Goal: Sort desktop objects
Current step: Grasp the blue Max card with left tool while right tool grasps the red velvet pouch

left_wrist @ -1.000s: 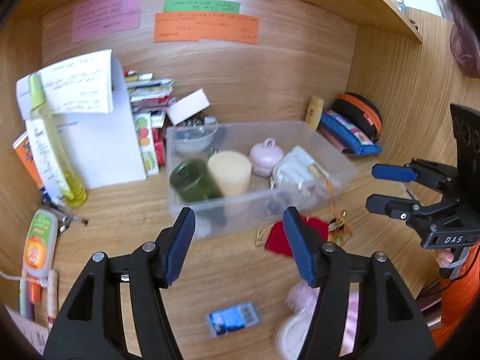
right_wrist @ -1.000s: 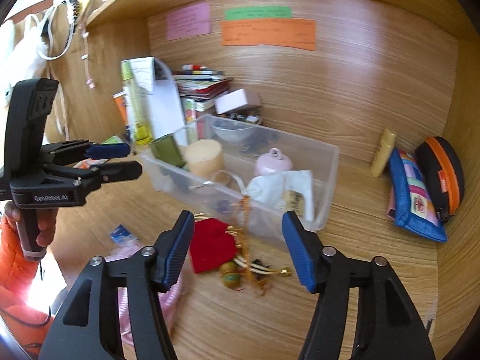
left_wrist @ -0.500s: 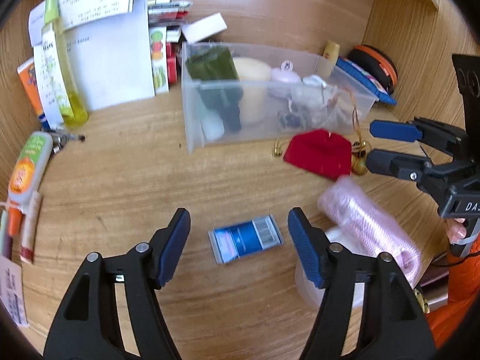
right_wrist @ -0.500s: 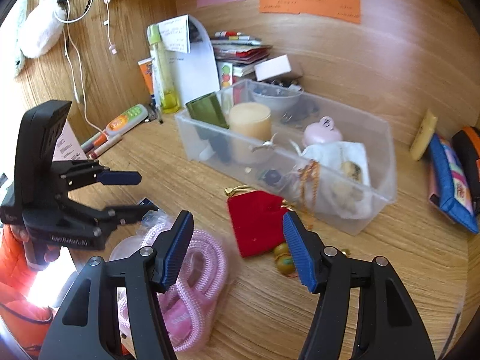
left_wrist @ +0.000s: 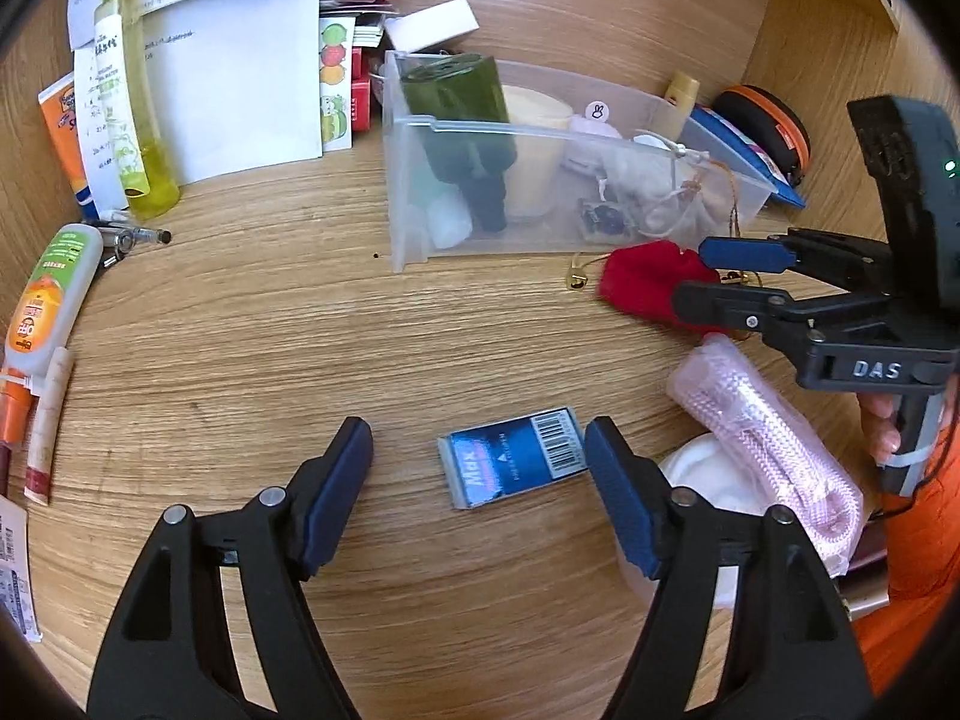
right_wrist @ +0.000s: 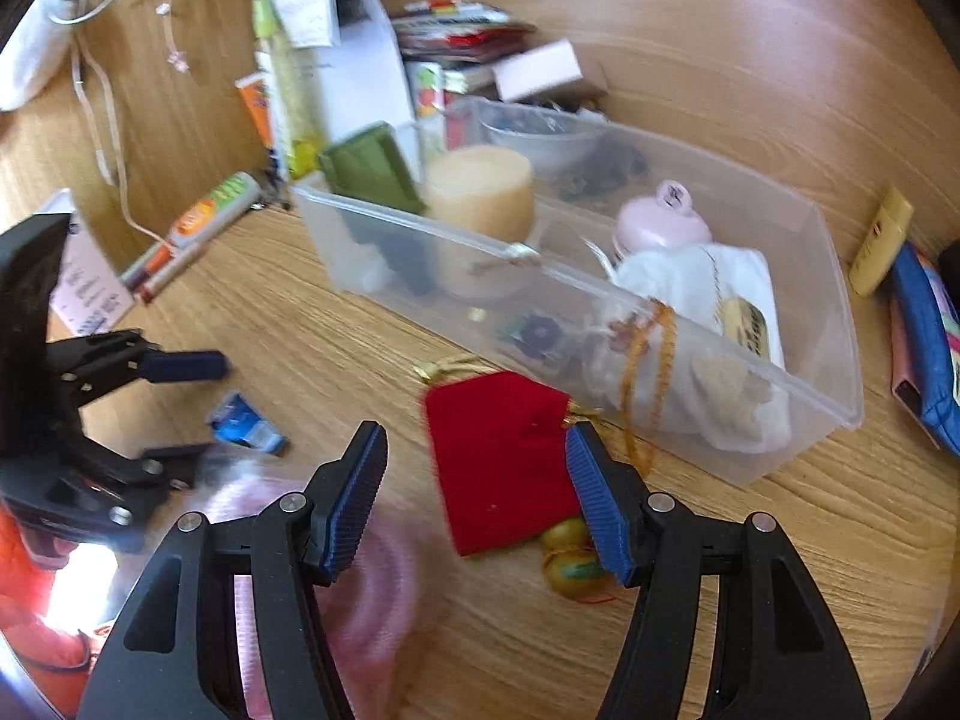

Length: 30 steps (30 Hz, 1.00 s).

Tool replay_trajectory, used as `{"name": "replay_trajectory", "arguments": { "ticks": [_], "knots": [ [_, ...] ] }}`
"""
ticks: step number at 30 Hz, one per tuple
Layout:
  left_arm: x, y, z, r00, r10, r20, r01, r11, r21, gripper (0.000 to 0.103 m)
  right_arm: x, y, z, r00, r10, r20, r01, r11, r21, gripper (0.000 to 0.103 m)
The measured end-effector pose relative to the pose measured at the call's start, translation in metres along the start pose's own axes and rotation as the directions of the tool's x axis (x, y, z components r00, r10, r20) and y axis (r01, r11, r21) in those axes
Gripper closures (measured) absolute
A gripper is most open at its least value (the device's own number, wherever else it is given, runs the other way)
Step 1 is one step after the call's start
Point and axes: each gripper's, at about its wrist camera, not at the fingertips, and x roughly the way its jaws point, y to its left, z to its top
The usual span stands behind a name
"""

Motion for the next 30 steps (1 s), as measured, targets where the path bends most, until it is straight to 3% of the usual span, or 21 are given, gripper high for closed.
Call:
{"name": "replay_trajectory", "arguments": {
  "ticks": [3, 7, 14, 19, 24, 30],
  "knots": [
    [0.000, 0.001, 0.000, 1.000, -0.002, -0.006, 0.002, 1.000, 0.008, 0.030, -0.001, -0.003, -0.002, 1.000, -0.023, -0.006, 0.023, 1.000, -0.009, 0.045],
    [-0.001, -0.005, 0.000, 0.998, -0.055, -0.018, 0.055, 0.998, 0.022, 0.030, -0.001, -0.002, -0.002, 0.996, -0.085, -0.020, 0.084, 0.996, -0.041, 0.043],
    [0.005, -0.005, 0.004, 1.000, -0.004, -0.020, 0.005, 0.999, 0.034, 0.030, 0.000, -0.005, -0.001, 0.994, -0.102, -0.037, 0.100, 0.993, -0.062, 0.038],
    [0.008, -0.005, 0.007, 0.999, 0.024, -0.039, -0.020, 0.996, 0.089, 0.030, 0.005, -0.004, 0.003, 0.996, -0.068, -0.052, 0.065, 0.996, -0.063, 0.037],
    [0.005, 0.009, 0.013, 0.994, 0.106, -0.028, -0.102, 0.989, 0.108, 0.032, 0.008, -0.002, 0.005, 0.997, -0.054, -0.062, 0.049, 0.997, -0.065, 0.037],
    [0.001, 0.021, 0.013, 0.998, 0.034, -0.044, -0.030, 0.997, 0.074, 0.034, 0.007, -0.003, 0.006, 0.998, -0.042, -0.051, 0.038, 0.997, -0.066, 0.037]
  ]
}}
